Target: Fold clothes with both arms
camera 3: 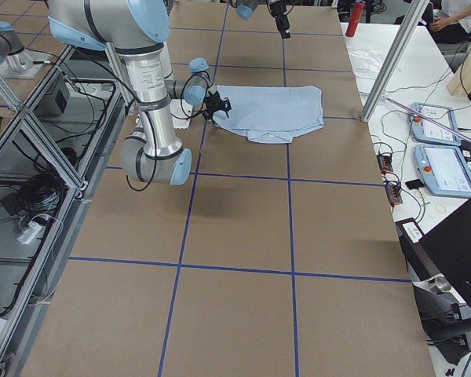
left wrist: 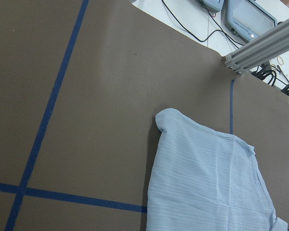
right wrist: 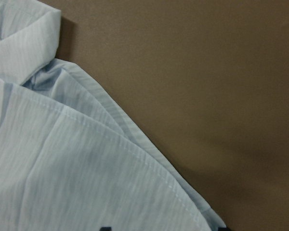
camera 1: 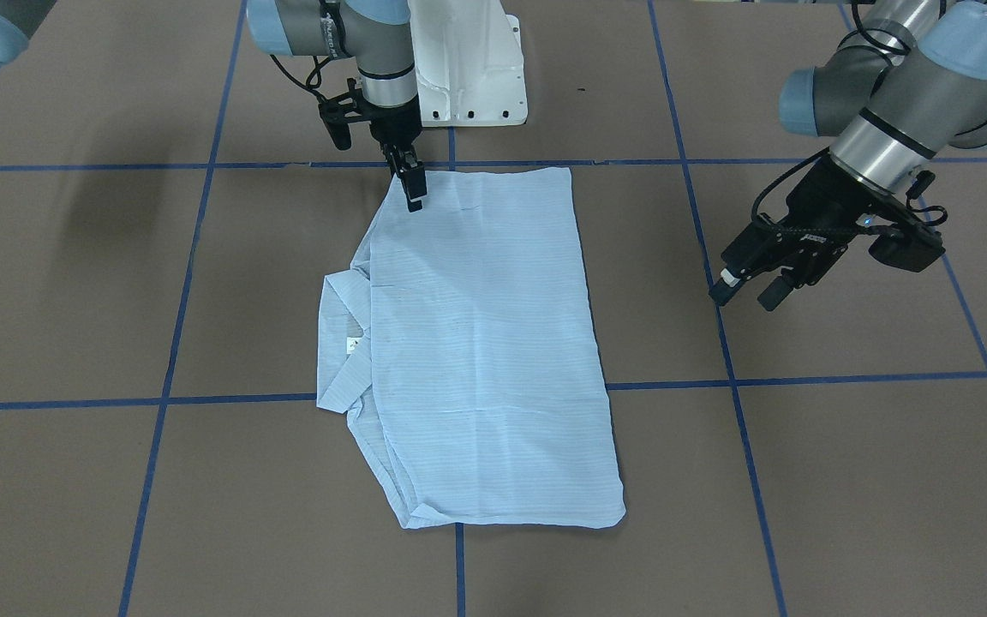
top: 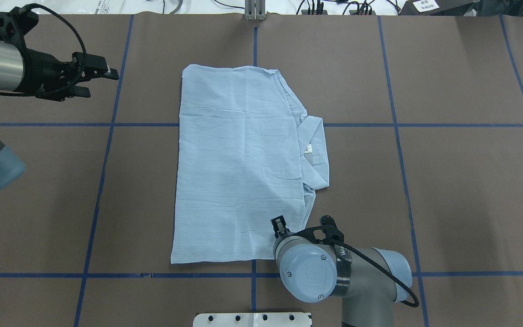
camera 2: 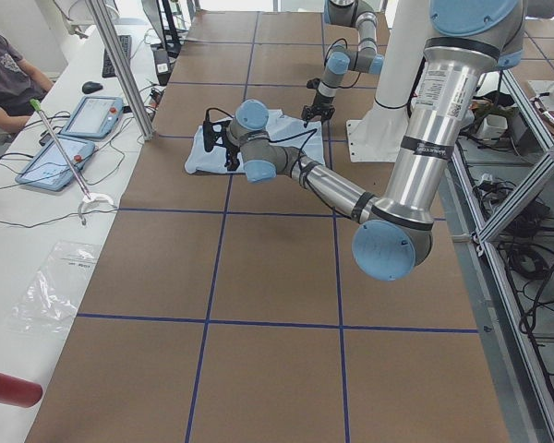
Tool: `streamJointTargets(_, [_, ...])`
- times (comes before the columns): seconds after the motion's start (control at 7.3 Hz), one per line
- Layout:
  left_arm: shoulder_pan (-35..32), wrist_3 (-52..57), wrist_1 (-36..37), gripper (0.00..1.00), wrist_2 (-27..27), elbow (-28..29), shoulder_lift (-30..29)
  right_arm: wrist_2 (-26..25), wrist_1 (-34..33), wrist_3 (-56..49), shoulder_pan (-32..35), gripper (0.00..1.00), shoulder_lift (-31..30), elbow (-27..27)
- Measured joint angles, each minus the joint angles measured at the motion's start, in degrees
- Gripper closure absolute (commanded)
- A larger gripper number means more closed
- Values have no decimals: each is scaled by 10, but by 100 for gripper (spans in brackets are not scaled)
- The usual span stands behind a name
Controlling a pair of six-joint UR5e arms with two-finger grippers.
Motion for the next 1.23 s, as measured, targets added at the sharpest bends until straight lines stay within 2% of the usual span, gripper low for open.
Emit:
streamJointTargets(0.14, [0,0,0,0,0,-1,0,0,0,-2,0,70,2,-1])
streamJointTargets(0.27, [0,-1,0,0,0,-2,0,0,0,-3,0,100,3,-1])
streamJointTargets(1.23, [6,-19,0,0,-4,-11,2,7,-3,-9,0,100,5,6])
